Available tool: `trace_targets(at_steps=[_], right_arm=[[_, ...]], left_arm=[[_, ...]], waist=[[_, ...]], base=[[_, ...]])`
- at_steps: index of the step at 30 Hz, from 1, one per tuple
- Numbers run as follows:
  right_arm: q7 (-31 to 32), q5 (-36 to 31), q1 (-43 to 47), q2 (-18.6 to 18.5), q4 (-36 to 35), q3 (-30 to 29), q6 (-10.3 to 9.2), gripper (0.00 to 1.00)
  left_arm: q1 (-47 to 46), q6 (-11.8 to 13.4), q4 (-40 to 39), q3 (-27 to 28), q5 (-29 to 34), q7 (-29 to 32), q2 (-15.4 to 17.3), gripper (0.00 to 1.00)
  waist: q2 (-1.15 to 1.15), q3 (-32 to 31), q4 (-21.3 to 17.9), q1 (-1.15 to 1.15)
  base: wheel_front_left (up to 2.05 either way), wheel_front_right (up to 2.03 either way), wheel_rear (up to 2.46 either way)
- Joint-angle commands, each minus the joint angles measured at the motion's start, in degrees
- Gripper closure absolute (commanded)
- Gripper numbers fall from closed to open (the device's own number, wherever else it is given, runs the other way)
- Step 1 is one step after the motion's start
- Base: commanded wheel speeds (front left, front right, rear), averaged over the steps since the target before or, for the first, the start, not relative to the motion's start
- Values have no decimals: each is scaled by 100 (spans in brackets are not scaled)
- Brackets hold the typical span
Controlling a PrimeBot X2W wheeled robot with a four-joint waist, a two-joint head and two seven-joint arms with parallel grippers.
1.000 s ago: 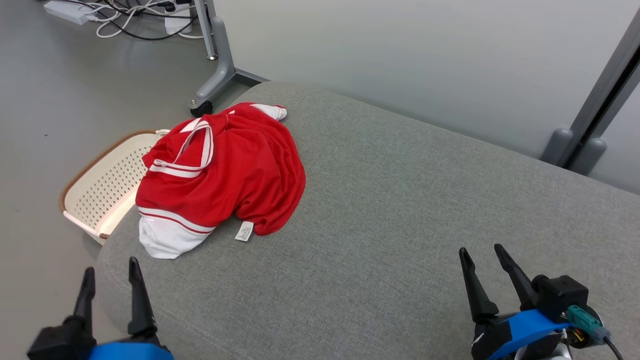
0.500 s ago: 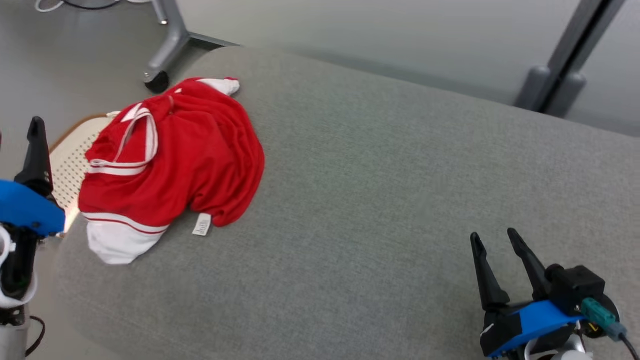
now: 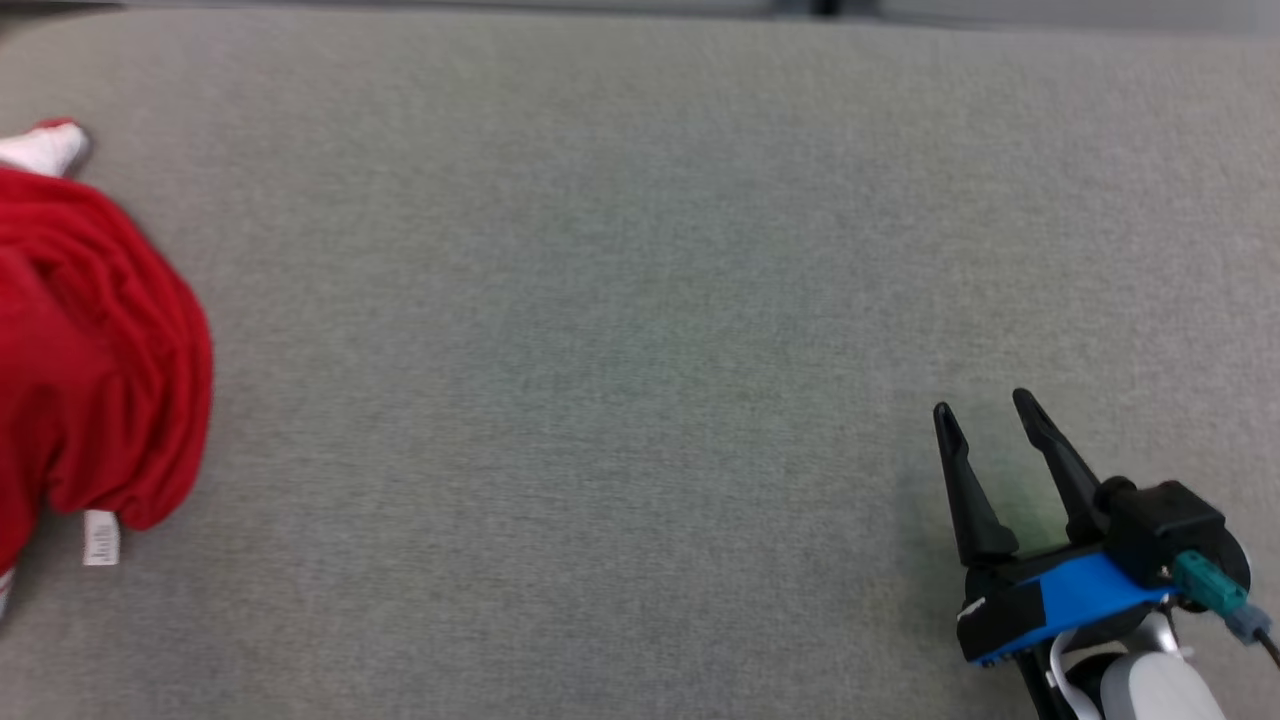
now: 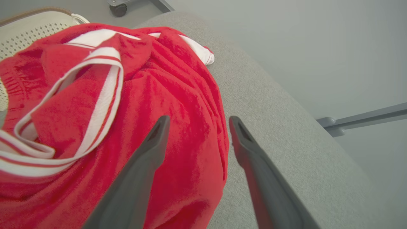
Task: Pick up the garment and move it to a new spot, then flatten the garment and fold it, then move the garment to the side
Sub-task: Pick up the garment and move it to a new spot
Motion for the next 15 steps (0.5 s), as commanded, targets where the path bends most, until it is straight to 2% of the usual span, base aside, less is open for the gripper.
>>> trace_targets(at_steps=[1,3,5,7,13,14,15], right_arm=[[-22,-10,-76,-26,-65,-18,3,0],[-45,30,-99,-27,-92,-57,3,0],[-61,81,-141,-27,-116,-46,3,0],[-90,89,-191,-25,-133,-35,3,0],[-168,202,-265,-26,-82,-54,3,0],[-177,213,-263,-26,-65,-67,3,0],[-193,224,-257,-26,-47,-84,3,0]], left_arm=[[-148,51,136,49,-113,179,53,0],[-179,221,67,-1,-152,350,1,0],[-194,263,190,-52,-57,492,202,0],[-170,302,313,-224,101,583,266,0],[105,578,745,-828,734,1023,668,0],[103,582,782,-903,771,1096,701,22],[107,572,816,-955,800,1136,704,81]], waist=[[-1,111,-151,-1],[-1,221,-274,-1],[-1,350,-393,-1],[-1,448,-499,-1],[-1,594,-702,-1],[-1,597,-709,-1],[-1,591,-705,-1]], base=[[0,0,0],[0,0,0],[0,0,0],[0,0,0],[0,0,0],[0,0,0],[0,0,0]])
